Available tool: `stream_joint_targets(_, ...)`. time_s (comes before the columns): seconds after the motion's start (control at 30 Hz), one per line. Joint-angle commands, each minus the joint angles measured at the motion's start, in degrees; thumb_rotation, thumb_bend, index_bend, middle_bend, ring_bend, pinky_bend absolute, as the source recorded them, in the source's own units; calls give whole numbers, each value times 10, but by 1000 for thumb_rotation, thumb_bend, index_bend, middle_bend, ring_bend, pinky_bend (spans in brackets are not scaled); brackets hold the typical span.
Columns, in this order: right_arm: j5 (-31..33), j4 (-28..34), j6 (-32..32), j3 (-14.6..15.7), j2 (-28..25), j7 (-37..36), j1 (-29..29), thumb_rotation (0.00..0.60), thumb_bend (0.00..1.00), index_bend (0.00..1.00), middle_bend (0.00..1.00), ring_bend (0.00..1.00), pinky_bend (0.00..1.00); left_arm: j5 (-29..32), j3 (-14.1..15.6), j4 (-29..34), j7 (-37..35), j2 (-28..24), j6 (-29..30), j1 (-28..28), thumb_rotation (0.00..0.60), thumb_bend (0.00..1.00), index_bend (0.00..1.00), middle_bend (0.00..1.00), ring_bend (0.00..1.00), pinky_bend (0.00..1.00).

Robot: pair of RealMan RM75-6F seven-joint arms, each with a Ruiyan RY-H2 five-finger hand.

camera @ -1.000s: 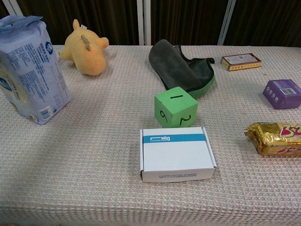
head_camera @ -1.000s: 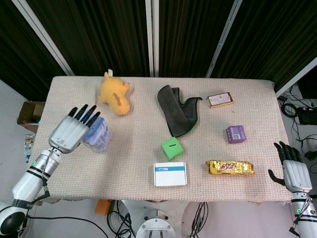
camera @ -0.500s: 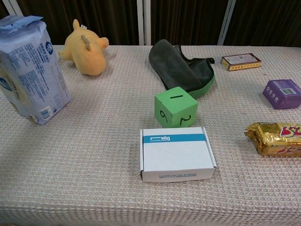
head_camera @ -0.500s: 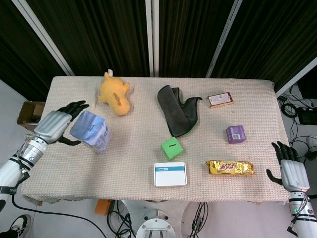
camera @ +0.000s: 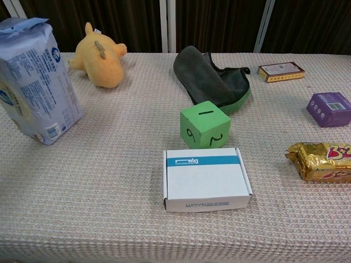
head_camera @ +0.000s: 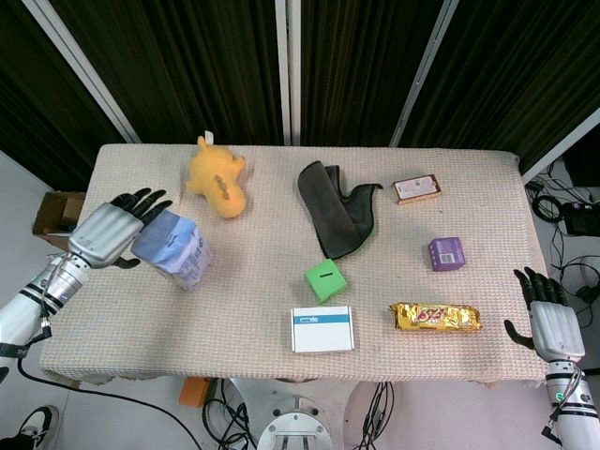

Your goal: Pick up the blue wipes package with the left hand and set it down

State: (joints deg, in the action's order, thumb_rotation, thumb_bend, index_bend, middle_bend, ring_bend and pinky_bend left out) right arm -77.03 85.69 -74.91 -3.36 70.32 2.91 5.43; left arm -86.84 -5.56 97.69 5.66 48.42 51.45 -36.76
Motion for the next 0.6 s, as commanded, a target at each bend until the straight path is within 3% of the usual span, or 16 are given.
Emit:
stream_joint_targets(0.03, 2, -2, 3, 0, 2, 0, 1, 600, 219, 0, 0, 0, 0, -13, 2, 23, 61, 8, 12, -3, 600, 114, 0, 0, 0, 193)
stream_joint_targets(0.4, 6, -5, 9, 1, -1, -4, 1, 600, 219, 0, 0, 0, 0, 31, -4, 8, 85, 39, -61, -48, 600, 115, 0, 26, 0, 194)
stream_joint_targets(0.6, 11, -7, 17, 2, -5, -9, 2, 600, 218, 0, 0, 0, 0, 72, -1, 7, 99, 42, -97, -62, 600, 137, 4, 301, 23, 195)
